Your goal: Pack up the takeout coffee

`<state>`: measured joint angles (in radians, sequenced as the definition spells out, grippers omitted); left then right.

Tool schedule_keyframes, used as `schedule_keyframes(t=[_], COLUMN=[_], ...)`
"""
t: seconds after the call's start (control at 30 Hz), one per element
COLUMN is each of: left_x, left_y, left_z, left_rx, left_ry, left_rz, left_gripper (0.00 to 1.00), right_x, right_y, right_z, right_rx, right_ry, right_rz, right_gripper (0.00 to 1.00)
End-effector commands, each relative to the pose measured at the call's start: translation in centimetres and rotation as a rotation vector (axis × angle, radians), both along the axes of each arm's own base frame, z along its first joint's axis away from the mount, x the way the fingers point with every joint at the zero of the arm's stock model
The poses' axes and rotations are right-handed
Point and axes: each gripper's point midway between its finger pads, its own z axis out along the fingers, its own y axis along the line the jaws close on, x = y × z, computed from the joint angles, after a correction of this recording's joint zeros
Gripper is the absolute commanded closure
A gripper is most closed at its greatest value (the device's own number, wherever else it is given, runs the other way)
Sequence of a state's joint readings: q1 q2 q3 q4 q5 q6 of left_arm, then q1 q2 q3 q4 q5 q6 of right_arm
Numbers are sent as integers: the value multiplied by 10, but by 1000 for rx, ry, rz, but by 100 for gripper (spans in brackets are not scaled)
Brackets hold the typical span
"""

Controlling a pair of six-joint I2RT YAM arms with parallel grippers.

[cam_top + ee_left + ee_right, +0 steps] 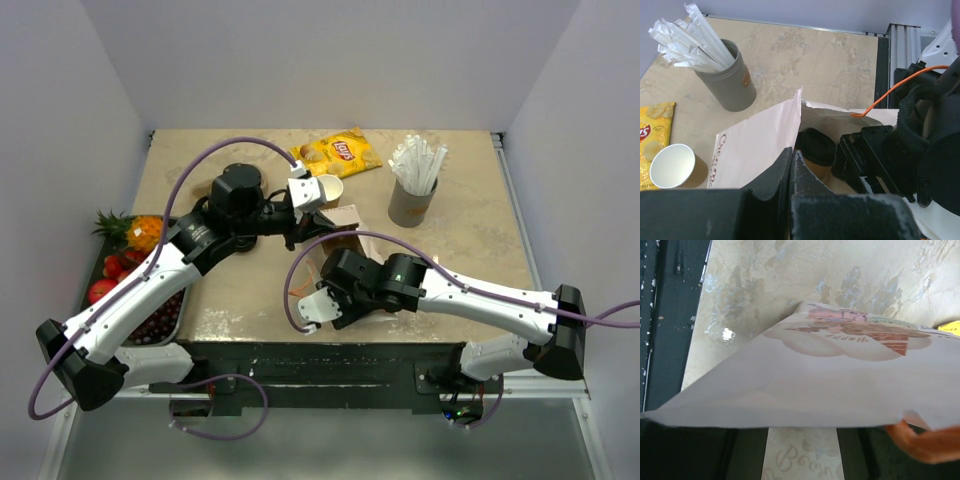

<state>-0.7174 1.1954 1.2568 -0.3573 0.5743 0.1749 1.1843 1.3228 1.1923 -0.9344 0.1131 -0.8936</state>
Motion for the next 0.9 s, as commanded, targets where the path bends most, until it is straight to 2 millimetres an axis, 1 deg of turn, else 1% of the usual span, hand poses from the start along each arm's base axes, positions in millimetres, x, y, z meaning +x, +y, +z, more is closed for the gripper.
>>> schedule_keyframes(t=[0.0,0.03,0.1,0.13,0.2,0.23,0.37,0.4,0.43,0.47,0.5,0.57,0.6,0.67,0.7,0.73,0.77,0.8,0.83,0.87], left_x=[-4,-2,0,5,12,22,28,28,30,32,33,40,42,43,42,42,43,43,41,41], left_y=[-4,-3,-3,-1,-1,2,8,8,10,11,12,16,17,20,21,24,25,27,28,29], left_z=[9,8,5,3,2,1,-2,-3,-6,-6,-5,-4,-3,0,-1,-1,-2,-3,-3,-3], left_rx=[-34,-24,-11,-4,-9,-2,-35,-49,-49,-61,-70,-92,-101,-122,-122,-127,-128,-128,-128,-128], left_ry=[-19,-20,-15,-13,16,23,106,140,149,168,175,202,209,226,230,237,244,250,248,248], left_rz=[-46,-37,-33,-6,48,110,212,234,260,280,297,366,384,413,417,435,448,458,458,461], left_gripper=[100,100,100,100,100,100,100,100,100,100,100,100,100,100,100,100,100,100,100,100], right_x=[15,18,21,25,26,29,34,32,32,31,28,26,25,27,28,30,37,36,39,48], right_y=[6,10,11,12,13,11,8,10,9,7,9,10,12,13,13,12,7,13,13,8], right_z=[6,17,35,48,64,71,95,105,110,111,122,126,135,133,134,131,128,124,120,116], right_rx=[27,52,101,133,179,195,282,329,350,354,402,429,465,464,473,473,472,492,492,488], right_ry=[-73,-85,-101,-119,-135,-151,-153,-133,-121,-104,-75,-36,-12,5,23,44,76,156,193,213], right_rz=[3,-2,-16,-32,-60,-85,-217,-266,-297,-331,-374,-424,-444,-469,-494,-516,-560,-595,-633,-691], right_gripper=[46,46,45,43,42,41,34,31,29,27,27,26,28,32,37,40,44,52,56,59])
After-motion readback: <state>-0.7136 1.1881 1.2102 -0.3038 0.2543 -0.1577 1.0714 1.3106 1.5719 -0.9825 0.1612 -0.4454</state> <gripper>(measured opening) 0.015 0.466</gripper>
